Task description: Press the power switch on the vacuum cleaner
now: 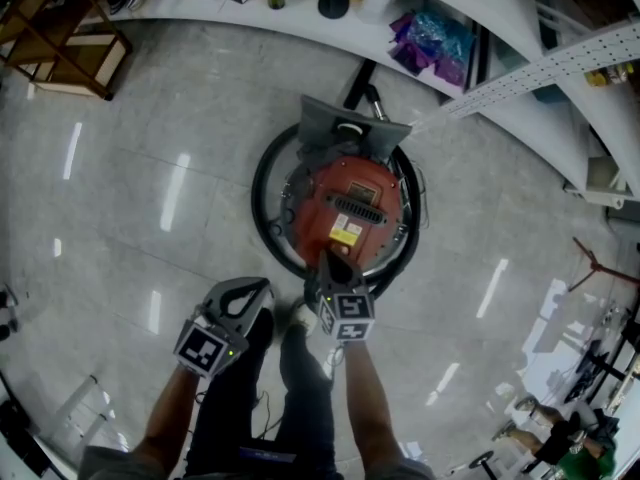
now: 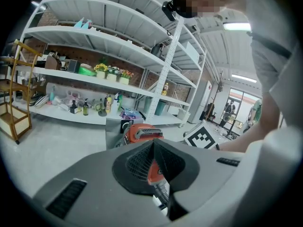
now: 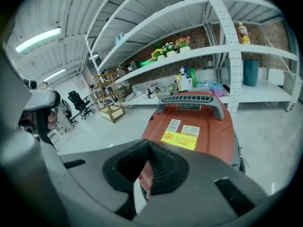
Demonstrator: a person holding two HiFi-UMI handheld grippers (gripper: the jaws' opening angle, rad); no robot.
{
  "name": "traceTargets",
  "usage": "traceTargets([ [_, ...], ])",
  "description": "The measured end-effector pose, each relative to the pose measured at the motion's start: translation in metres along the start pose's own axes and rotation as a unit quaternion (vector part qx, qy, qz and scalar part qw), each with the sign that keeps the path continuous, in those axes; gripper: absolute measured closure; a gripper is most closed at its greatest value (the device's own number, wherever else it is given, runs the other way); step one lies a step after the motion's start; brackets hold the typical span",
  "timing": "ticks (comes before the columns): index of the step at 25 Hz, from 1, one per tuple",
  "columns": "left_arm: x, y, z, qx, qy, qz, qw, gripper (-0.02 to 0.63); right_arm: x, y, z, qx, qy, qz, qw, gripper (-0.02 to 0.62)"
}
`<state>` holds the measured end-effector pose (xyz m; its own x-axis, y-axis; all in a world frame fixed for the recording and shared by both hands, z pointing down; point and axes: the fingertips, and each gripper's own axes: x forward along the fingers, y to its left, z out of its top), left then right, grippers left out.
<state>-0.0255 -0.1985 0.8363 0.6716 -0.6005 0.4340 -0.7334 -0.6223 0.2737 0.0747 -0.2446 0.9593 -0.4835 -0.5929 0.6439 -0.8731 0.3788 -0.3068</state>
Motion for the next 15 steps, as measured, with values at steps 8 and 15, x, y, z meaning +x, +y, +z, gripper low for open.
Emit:
traceTargets([
  [8,0.003,0.0,-0.0007,-0.007,-0.001,-0.001,1.0,0.6,0.0002,-0.0003,0.001,0.014,-0.001,0.018,1.0,0.583],
  [15,0.0033,0.0014,-0.0035,-0.016,-0.002,0.003,0.9999,0.6,0.0028,-0.0012,-0.002,0.022,0.006,0.014,1.0,0.583],
])
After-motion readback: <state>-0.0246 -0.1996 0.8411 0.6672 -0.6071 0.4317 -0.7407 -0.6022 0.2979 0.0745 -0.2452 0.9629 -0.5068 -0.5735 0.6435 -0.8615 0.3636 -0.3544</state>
